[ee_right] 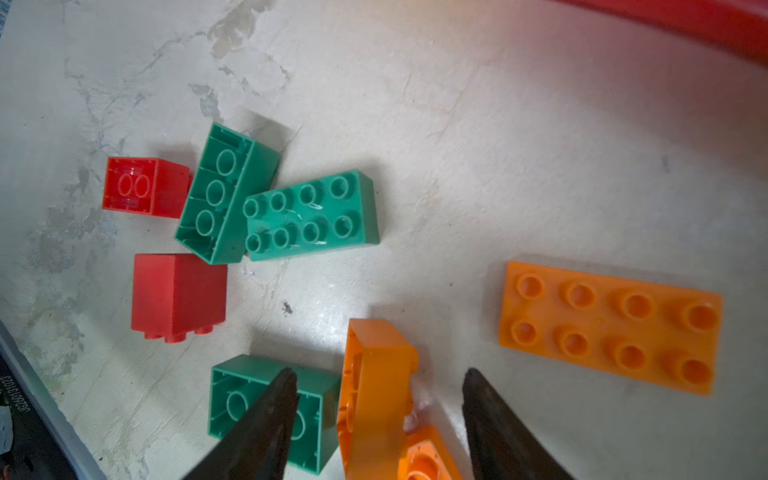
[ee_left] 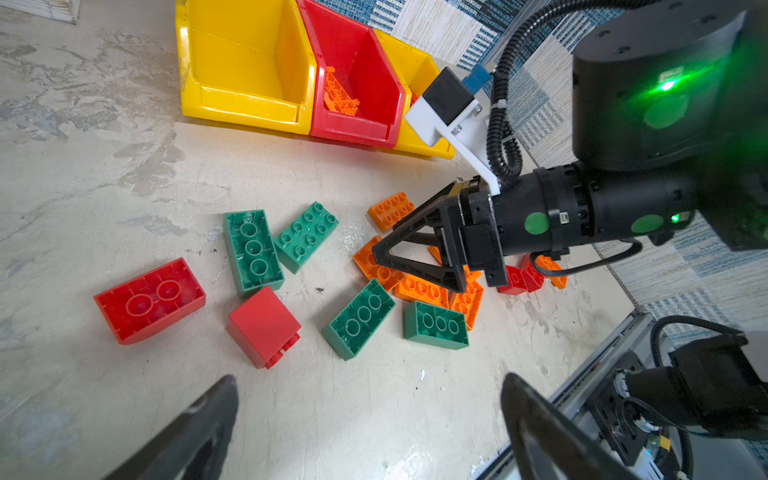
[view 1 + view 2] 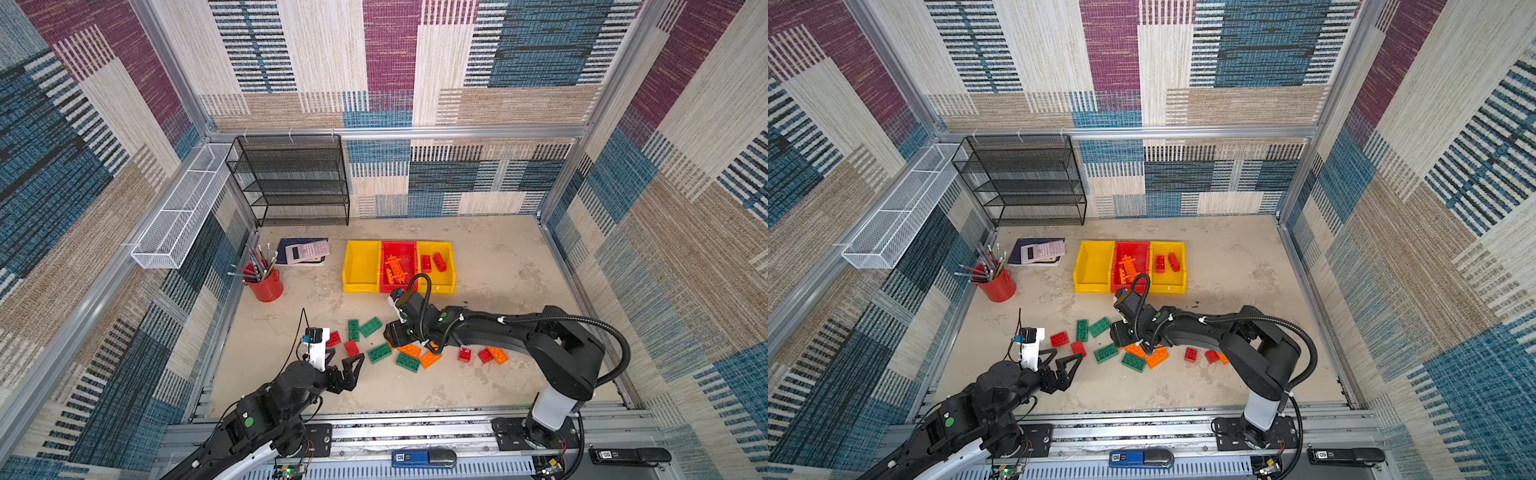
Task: Sort the legos into containers by color
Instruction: 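Lower the right gripper to the orange bricks near the green bricks and grasp one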
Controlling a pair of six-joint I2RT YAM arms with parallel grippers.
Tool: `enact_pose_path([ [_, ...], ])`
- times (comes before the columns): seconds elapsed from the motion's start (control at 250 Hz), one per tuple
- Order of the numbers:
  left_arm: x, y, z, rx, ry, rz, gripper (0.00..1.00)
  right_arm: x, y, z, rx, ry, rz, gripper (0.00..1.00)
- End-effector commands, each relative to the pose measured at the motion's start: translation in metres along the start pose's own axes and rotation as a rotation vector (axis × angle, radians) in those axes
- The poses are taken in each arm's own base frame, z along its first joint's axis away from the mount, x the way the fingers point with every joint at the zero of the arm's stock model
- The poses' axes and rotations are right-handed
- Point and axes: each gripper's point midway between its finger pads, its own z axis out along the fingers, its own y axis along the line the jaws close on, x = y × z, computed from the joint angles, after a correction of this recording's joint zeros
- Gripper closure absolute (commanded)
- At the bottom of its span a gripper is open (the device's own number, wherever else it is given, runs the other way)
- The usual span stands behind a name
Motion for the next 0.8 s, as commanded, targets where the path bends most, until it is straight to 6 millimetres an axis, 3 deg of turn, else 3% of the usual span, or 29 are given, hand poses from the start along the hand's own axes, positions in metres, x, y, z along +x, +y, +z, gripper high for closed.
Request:
enact_pose_path([
  [0.0,0.004,0.006,0.001,-0.026,0.008,-0.007,0.01,-0.004,0.011,0.005,-0.052,-0.013,0.015,0.37],
  [0.268,0.003,0.006,0.002,-0.025,0.0,-0.003,0.01,0.006,0.008,0.013,-0.046,0.025,0.024,0.43],
  [0.5,-0.001,0.004,0.002,-0.02,-0.013,0.01,0.01,0.005,0.004,0.015,-0.014,0.031,0.026,0.62],
  [0.644,-0.004,0.001,0.002,-0.016,-0.018,0.012,0.01,-0.007,0.005,0.009,0.008,-0.002,0.023,0.68],
  [0.796,-0.009,-0.003,0.001,-0.011,-0.018,0.027,0.01,-0.033,0.005,-0.006,0.046,-0.073,0.0,0.7],
])
